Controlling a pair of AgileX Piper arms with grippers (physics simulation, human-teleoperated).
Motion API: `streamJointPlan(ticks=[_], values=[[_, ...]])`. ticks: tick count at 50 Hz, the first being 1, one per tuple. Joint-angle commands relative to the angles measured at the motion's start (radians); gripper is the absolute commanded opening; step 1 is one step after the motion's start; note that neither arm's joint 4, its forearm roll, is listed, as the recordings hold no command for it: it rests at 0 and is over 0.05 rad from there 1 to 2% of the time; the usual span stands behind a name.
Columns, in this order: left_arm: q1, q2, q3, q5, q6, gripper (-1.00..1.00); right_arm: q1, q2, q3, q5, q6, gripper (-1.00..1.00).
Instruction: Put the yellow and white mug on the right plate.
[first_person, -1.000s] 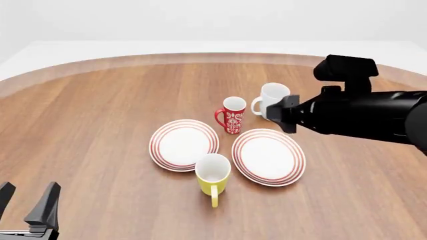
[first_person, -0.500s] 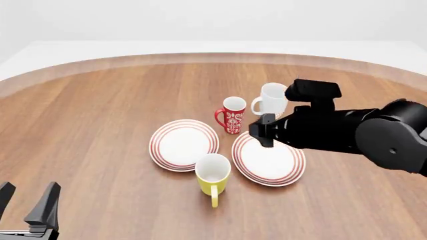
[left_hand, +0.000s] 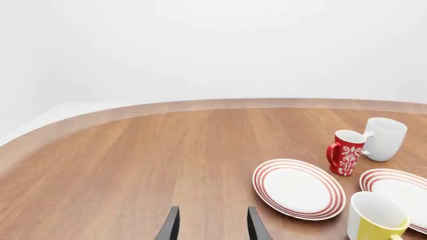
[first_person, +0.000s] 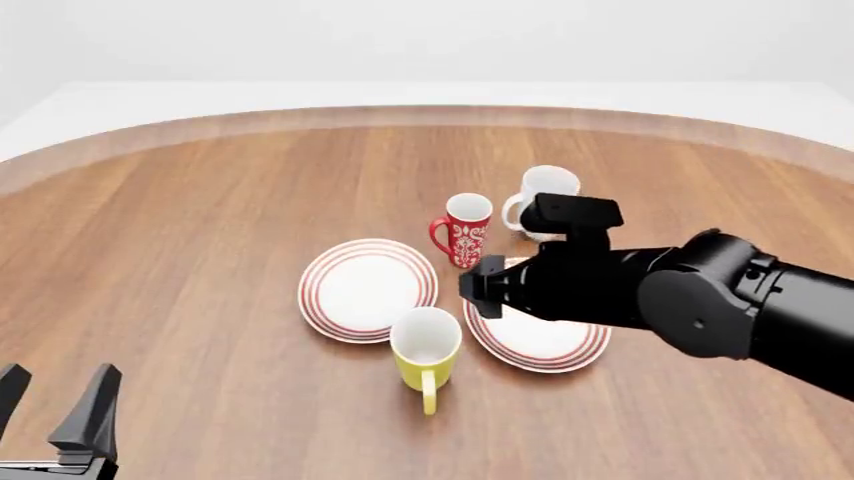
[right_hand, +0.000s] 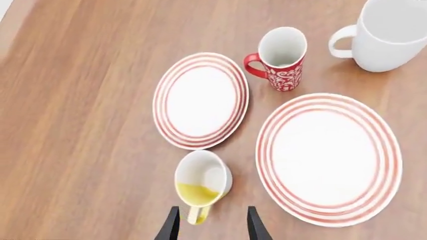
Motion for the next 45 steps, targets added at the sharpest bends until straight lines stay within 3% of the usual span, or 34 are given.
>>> streamJointPlan(ticks=[1, 45], values=[[0.000, 0.000, 0.000, 0.000, 0.000, 1.00, 0.036, 0.049, 0.025, -0.064, 0.036, 1.00], [0.000, 0.000, 0.000, 0.000, 0.000, 1.00, 0.113, 0.163, 0.125, -0.242, 0.129, 1.00]])
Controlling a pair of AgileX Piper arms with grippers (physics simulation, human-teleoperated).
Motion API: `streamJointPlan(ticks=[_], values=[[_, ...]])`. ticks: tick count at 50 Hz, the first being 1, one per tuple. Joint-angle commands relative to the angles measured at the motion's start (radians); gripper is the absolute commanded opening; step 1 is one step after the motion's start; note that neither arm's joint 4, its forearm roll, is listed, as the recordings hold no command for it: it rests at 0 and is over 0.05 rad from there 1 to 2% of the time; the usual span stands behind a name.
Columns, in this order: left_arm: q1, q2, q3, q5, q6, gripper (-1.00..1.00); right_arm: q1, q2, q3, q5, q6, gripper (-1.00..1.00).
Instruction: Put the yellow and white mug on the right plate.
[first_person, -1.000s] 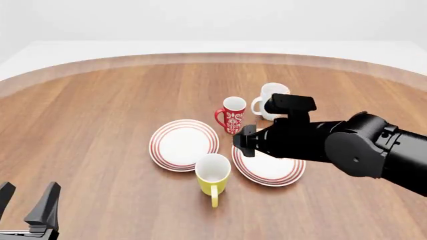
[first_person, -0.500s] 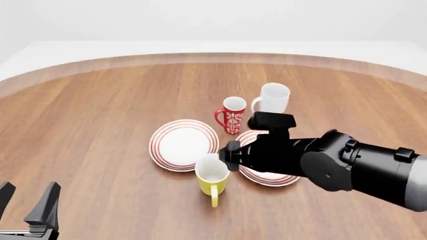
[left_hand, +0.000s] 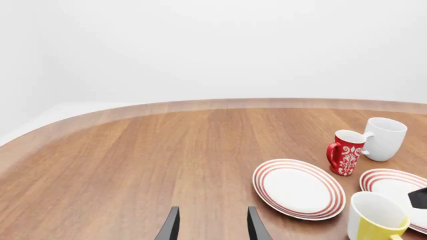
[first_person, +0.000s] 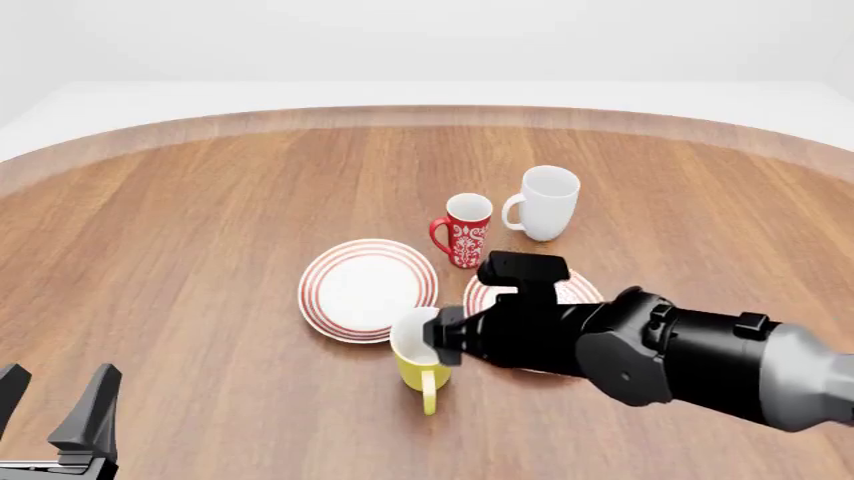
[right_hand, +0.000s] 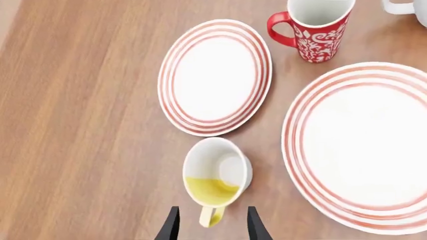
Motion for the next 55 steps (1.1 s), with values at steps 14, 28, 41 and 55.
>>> streamJointPlan(ticks=[14, 28, 41, 55], values=[[0.000, 0.000, 0.000, 0.000, 0.000, 1.00, 0.050, 0.121, 0.076, -0.160, 0.082, 1.00], [0.000, 0.000, 0.000, 0.000, 0.000, 1.00, 0.058, 0.135, 0.083, -0.179, 0.093, 1.00], [0.000, 0.000, 0.000, 0.000, 0.000, 1.00, 0.073, 0.168, 0.104, -0.228, 0.118, 1.00], [0.000, 0.000, 0.000, 0.000, 0.000, 1.00, 0.085, 0.195, 0.115, -0.263, 0.137, 1.00]])
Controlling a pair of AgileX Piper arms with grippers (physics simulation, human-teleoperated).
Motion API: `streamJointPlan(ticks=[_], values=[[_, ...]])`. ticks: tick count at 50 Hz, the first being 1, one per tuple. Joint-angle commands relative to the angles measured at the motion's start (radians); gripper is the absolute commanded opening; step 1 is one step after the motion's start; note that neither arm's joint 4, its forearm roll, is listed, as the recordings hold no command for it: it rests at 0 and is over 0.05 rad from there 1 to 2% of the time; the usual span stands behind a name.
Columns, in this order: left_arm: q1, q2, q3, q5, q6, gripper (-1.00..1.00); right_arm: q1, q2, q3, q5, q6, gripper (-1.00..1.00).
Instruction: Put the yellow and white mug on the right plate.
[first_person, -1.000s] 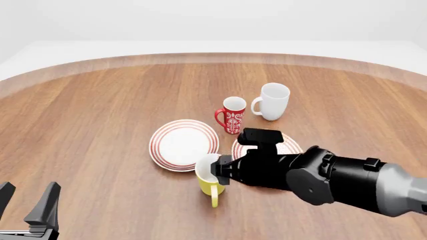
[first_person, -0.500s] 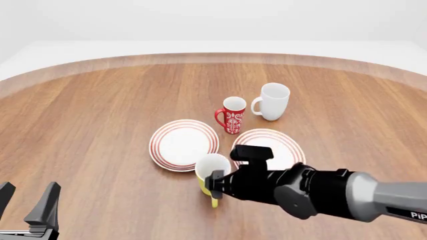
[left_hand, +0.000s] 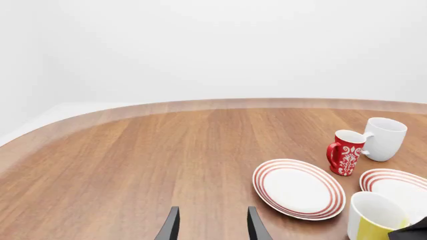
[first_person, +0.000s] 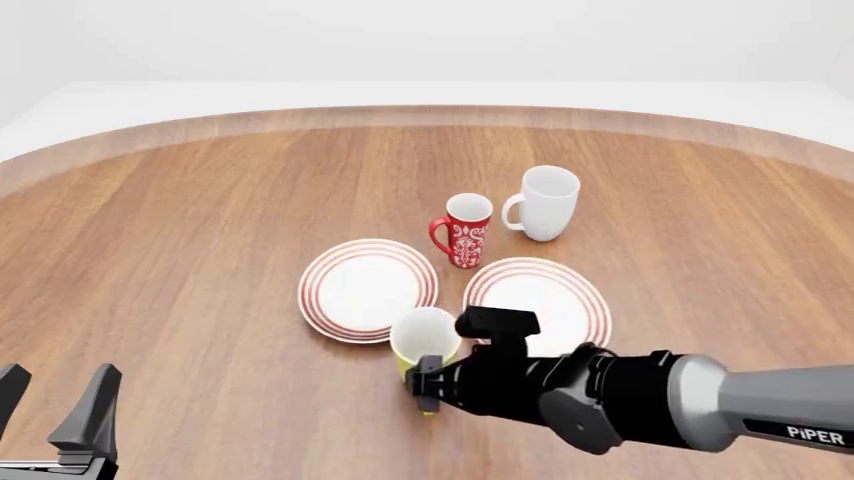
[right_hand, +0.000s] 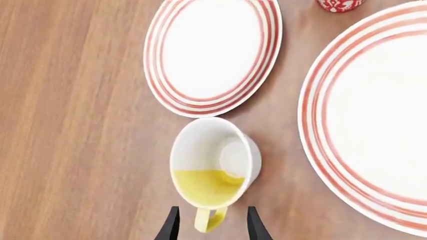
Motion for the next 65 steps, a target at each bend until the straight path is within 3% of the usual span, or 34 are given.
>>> streamJointPlan(ticks=[1, 23, 24, 44, 65], values=[[0.000, 0.000, 0.000, 0.000, 0.000, 1.00, 0.015, 0.031, 0.013, -0.039, 0.021, 1.00], [0.000, 0.000, 0.000, 0.000, 0.000, 1.00, 0.034, 0.074, 0.028, -0.094, 0.051, 1.00], [0.000, 0.000, 0.000, 0.000, 0.000, 1.00, 0.030, 0.074, 0.028, -0.093, 0.044, -1.00], [0.000, 0.000, 0.000, 0.000, 0.000, 1.00, 0.018, 0.055, 0.032, -0.091, 0.033, -1.00], [0.000, 0.000, 0.000, 0.000, 0.000, 1.00, -0.030, -0.025, -0.014, 0.024, -0.068, -1.00]])
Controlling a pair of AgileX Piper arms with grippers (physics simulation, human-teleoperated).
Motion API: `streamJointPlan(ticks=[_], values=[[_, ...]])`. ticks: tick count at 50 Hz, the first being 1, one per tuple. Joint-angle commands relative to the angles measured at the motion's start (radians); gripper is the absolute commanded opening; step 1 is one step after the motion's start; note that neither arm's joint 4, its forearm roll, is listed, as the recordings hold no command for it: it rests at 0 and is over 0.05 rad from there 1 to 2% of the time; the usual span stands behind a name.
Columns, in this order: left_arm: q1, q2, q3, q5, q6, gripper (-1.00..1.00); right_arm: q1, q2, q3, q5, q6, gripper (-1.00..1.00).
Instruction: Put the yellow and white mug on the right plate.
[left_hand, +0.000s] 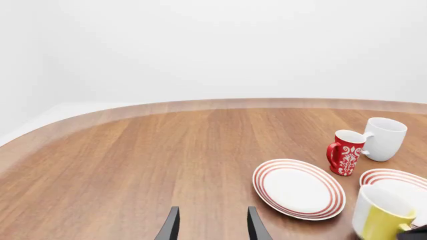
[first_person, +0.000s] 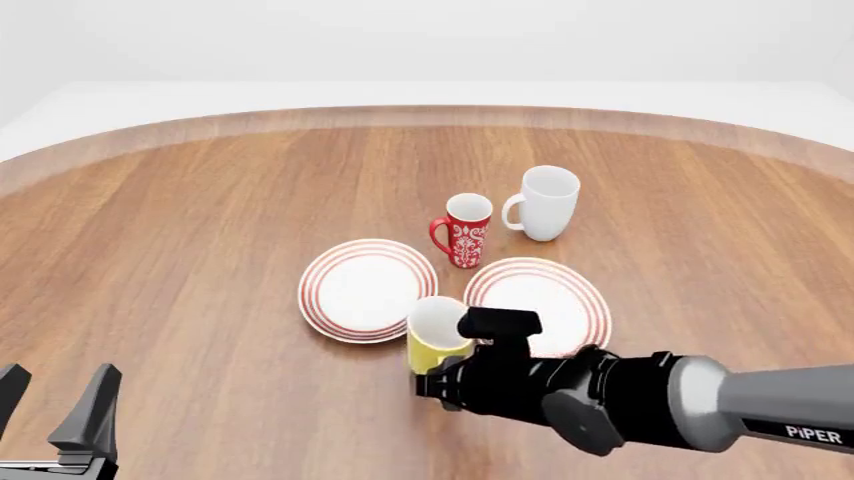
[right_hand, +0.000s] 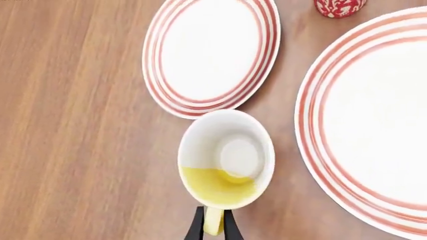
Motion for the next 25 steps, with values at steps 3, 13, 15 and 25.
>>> streamJointPlan(ticks=[3, 13, 15, 25], values=[[0.000, 0.000, 0.000, 0.000, 0.000, 1.00, -0.025, -0.037, -0.044, 0.070, -0.054, -1.00], [0.000, 0.000, 0.000, 0.000, 0.000, 1.00, -0.028, -0.059, -0.091, 0.128, -0.091, -1.00], [0.000, 0.000, 0.000, 0.000, 0.000, 1.00, -0.035, -0.064, -0.100, 0.138, -0.105, -1.00], [0.000, 0.000, 0.000, 0.000, 0.000, 1.00, -0.066, -0.088, -0.119, 0.168, -0.154, -1.00]])
